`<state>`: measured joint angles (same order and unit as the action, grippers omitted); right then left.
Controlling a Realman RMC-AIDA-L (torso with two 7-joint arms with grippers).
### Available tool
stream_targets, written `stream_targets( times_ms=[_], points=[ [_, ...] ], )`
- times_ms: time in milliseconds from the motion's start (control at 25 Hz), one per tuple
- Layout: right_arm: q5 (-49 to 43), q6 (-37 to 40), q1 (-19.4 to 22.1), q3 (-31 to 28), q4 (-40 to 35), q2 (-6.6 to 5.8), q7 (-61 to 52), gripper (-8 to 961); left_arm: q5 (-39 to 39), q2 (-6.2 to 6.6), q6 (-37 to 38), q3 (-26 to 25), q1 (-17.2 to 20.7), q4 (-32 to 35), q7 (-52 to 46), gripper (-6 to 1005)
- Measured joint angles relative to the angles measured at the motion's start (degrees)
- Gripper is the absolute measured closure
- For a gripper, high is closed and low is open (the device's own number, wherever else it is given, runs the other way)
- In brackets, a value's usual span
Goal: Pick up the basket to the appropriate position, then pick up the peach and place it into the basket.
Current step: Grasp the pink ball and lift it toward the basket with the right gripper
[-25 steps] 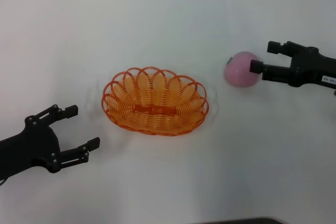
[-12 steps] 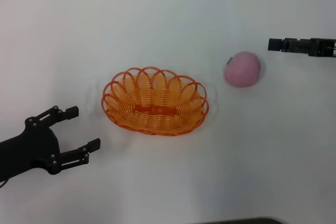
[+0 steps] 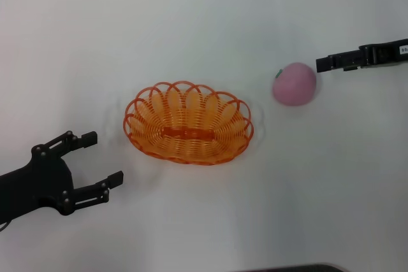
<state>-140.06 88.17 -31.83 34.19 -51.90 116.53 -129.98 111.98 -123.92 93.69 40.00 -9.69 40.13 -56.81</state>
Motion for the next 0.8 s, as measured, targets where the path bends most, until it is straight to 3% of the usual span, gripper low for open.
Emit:
stream_targets(
  times_ms=[320,800],
  points=[
    [-2.88,0.73,-2.98,5.73,-4.94,0.13,-9.31,11,0.35,0.0,0.11,-0.01,-0.05,0.19,0.02,111],
    [-9.71,1.08,-7.41,12.31,-5.82,1.6,-14.26,11,0.6,0.0,0.18,-0.01,0.17,0.13,0.03,111]
  ],
)
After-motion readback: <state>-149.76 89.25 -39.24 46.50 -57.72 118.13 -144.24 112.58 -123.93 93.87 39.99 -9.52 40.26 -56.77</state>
